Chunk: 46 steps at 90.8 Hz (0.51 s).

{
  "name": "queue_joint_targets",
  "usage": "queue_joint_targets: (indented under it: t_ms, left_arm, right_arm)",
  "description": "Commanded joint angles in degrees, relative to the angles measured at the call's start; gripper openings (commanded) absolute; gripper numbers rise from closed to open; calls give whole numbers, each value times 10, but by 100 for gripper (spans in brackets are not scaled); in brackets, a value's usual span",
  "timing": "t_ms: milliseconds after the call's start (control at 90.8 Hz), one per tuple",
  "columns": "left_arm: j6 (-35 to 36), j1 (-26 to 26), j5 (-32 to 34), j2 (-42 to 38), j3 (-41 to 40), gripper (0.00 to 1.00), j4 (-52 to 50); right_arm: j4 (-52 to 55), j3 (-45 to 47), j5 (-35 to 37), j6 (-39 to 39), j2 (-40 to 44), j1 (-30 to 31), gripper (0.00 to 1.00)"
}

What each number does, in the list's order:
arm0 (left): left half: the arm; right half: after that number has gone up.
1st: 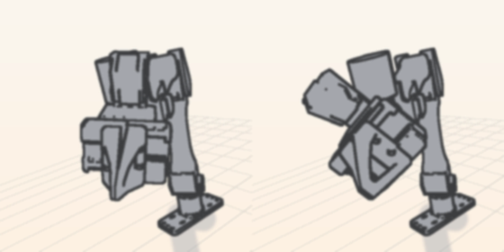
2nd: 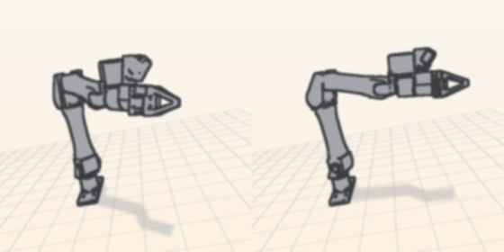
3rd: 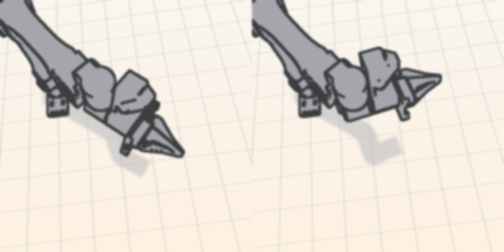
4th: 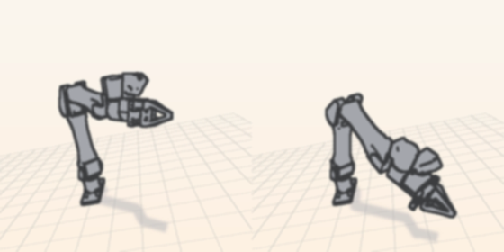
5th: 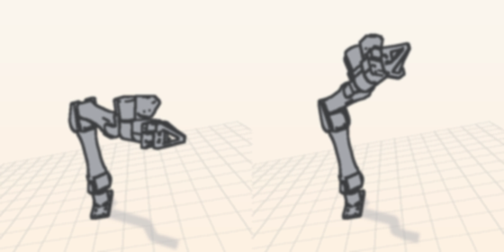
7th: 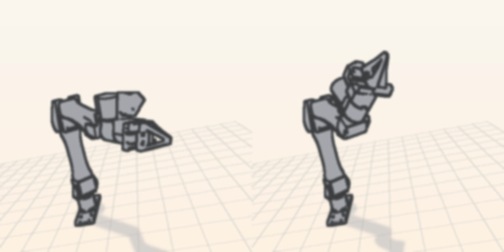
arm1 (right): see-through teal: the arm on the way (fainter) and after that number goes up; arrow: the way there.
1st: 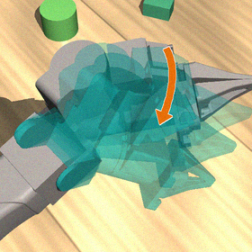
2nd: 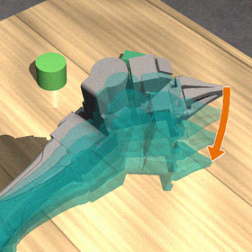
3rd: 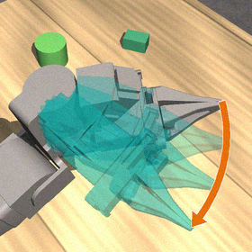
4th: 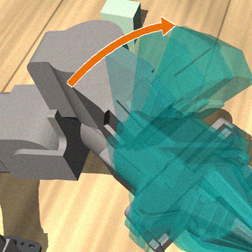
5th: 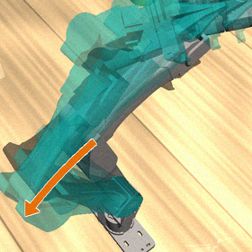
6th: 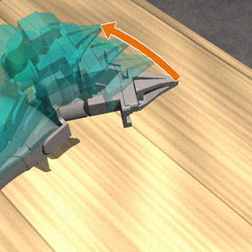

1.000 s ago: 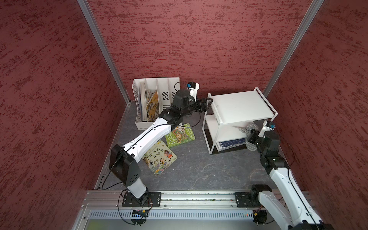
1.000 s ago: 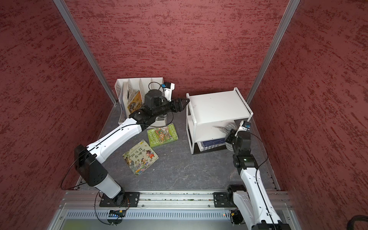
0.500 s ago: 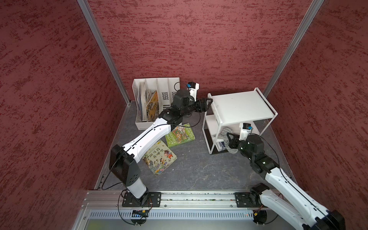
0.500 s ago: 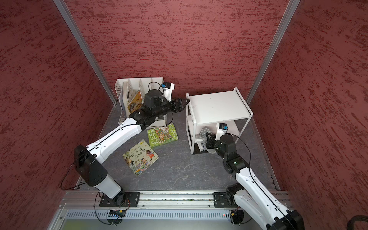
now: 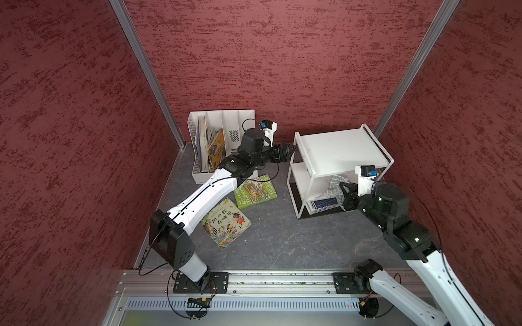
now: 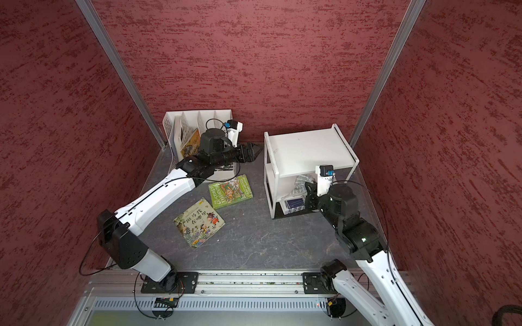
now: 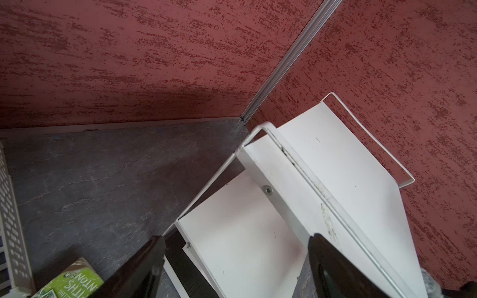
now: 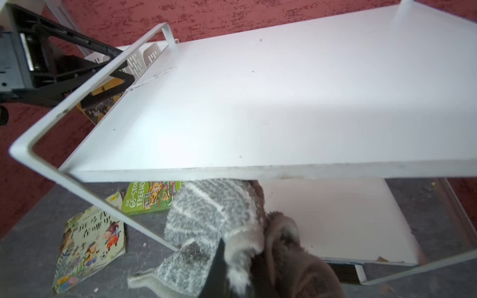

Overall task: Wipe the bookshelf clean with a cloth
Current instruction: Wipe the dust from the shelf.

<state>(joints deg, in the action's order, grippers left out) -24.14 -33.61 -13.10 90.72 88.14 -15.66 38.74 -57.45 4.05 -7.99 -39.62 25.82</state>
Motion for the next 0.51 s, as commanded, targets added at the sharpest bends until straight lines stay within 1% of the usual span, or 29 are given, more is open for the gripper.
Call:
queue_joint_targets:
  t_ms: [0, 88, 176, 253, 342, 496]
  left_arm:
    - [-14, 15, -10, -30, -19, 90, 0]
    - [-18, 21, -14, -42, -35, 89, 10]
    - [-2, 24, -25, -53, -51, 89, 20]
    - [11, 23, -46, -62, -70, 89, 42]
    - [15, 23, -74, -75, -100, 88, 74]
    - [17, 14, -99, -97, -147, 86, 124]
  right_arm:
    - [131, -57, -66, 72, 13, 3, 0]
    - [170, -111, -103, 95, 14, 3, 0]
    - [193, -166, -121, 103, -10, 4, 0]
    - [173, -201, -122, 97, -35, 4, 0]
    - [132, -227, -107, 87, -68, 3, 0]
    - [85, -253, -104, 77, -135, 4, 0]
